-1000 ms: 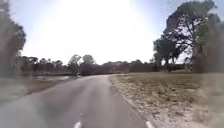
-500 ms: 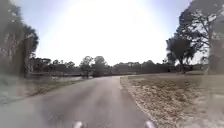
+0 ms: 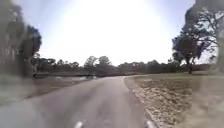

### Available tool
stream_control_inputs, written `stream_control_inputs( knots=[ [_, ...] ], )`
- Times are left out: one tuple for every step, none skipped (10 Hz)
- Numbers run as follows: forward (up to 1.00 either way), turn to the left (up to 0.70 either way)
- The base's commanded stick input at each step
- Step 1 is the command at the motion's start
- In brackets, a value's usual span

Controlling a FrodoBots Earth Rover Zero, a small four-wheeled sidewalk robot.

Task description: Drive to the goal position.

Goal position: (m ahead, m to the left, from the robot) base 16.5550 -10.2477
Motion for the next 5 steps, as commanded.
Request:
stream_control_inputs(
  knots=[
    [1.0,0.02],
    [1.0,0.02],
    [1.0,0.02],
    [1.0,0.02],
    [1.0,0.02]
  ],
)
